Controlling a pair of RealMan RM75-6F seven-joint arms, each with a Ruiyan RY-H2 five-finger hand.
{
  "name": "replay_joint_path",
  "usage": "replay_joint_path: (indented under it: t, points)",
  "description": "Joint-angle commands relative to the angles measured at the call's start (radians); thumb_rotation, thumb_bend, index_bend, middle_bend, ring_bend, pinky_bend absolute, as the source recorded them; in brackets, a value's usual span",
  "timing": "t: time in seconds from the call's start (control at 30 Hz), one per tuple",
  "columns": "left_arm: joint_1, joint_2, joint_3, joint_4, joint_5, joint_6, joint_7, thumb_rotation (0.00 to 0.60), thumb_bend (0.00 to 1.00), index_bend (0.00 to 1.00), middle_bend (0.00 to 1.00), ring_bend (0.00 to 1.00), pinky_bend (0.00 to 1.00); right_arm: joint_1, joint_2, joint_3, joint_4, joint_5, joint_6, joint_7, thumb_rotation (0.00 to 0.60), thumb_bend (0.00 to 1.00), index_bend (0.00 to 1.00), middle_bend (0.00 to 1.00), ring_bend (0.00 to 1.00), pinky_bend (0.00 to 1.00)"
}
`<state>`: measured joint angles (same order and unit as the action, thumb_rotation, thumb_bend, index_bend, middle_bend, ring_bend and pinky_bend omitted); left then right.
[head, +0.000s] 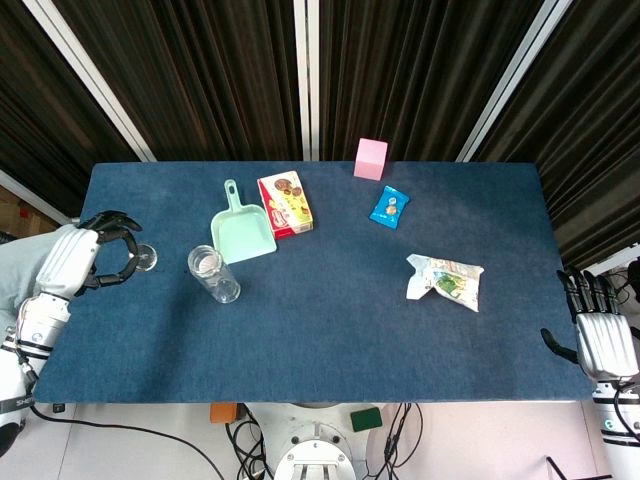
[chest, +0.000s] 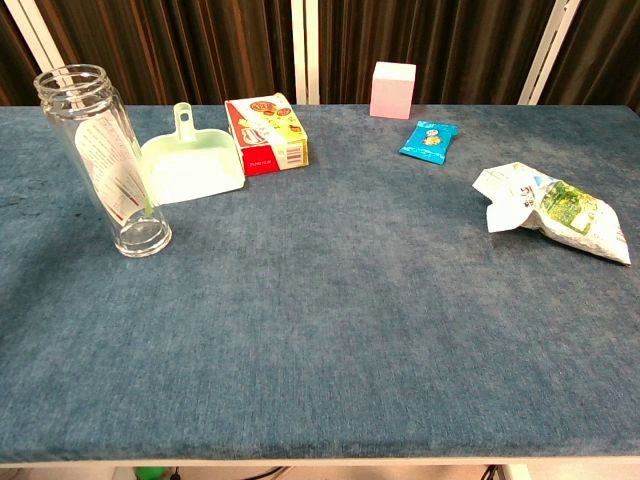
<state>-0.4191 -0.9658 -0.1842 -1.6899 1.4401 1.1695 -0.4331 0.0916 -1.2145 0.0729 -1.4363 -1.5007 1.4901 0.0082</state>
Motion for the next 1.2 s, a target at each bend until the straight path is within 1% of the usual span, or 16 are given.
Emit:
replay_joint_path:
  t: [0.03,0.27,0.43,0.67,1.2]
  points:
    - [-0.066,0.053,-0.025,-0.036,0.023,-0.085,-0.089,0.600,0.40,0.70,0.32,0.20,0.27,-0.001,0.002,0.001,-0.004,-0.001,0.002,-0.002,0.600,0.22,0.00,0.00,0.00,0.00]
    - [-0.171,0.029,-0.048,-0.029,0.012,-0.198,-0.072,0.600,0.40,0.70,0.32,0.20,0.26,-0.004,0.002,-0.002,-0.011,-0.002,0.004,-0.010,0.600,0.22,0.00,0.00,0.00,0.00]
    - [-0.224,0.000,-0.043,-0.015,0.008,-0.268,-0.082,0.600,0.40,0.70,0.32,0.20,0.25,-0.011,0.006,0.000,-0.010,0.005,0.010,-0.010,0.600,0.23,0.00,0.00,0.00,0.00]
    - [-0.250,-0.043,-0.030,0.017,0.005,-0.285,-0.105,0.600,0.40,0.70,0.32,0.20,0.24,-0.017,0.008,0.000,0.000,0.013,0.010,0.000,0.600,0.23,0.00,0.00,0.00,0.00]
    - [-0.281,-0.049,0.012,0.078,0.035,-0.323,-0.205,0.600,0.40,0.70,0.32,0.20,0.24,-0.023,0.010,0.004,0.008,0.020,0.012,0.006,0.600,0.23,0.00,0.00,0.00,0.00]
